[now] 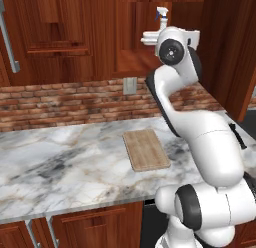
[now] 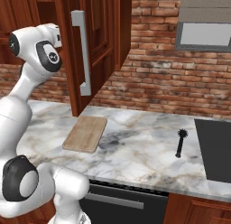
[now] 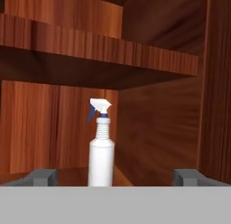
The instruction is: Grab the spray bottle from the cabinet, then place it next to the cutting board for sanitizing. Then grab the dish brush from the countertop next to the sink and place it next to the cutting board.
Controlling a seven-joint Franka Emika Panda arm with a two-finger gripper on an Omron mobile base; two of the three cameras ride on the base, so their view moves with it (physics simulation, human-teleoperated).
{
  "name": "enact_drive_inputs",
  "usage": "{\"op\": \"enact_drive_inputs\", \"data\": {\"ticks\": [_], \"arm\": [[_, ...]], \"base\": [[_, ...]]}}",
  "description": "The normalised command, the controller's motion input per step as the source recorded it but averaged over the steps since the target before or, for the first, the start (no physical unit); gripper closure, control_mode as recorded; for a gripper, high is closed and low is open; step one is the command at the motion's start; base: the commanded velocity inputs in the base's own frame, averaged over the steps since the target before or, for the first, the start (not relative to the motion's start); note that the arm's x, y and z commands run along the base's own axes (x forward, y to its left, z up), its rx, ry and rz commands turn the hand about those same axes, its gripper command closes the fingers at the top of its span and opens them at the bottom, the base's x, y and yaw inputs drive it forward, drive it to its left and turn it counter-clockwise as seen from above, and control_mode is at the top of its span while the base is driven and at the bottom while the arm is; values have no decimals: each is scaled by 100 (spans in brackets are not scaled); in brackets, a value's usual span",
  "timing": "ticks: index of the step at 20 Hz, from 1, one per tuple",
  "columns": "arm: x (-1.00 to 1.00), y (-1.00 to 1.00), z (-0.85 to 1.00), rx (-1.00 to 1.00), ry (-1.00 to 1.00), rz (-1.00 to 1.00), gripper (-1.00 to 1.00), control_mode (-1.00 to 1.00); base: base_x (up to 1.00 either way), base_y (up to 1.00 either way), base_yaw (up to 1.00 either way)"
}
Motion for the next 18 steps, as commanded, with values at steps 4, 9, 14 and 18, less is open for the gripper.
{"op": "enact_drive_inputs", "data": {"ticks": [4,9,14,18], "arm": [[48,-4,0,0,0,0,-100,-100],[36,0,0,0,0,0,-100,-100],[37,0,0,0,0,0,-100,-100],[41,0,0,0,0,0,-100,-100]], "base": [[0,0,0],[0,0,0],[0,0,0],[0,0,0]]}}
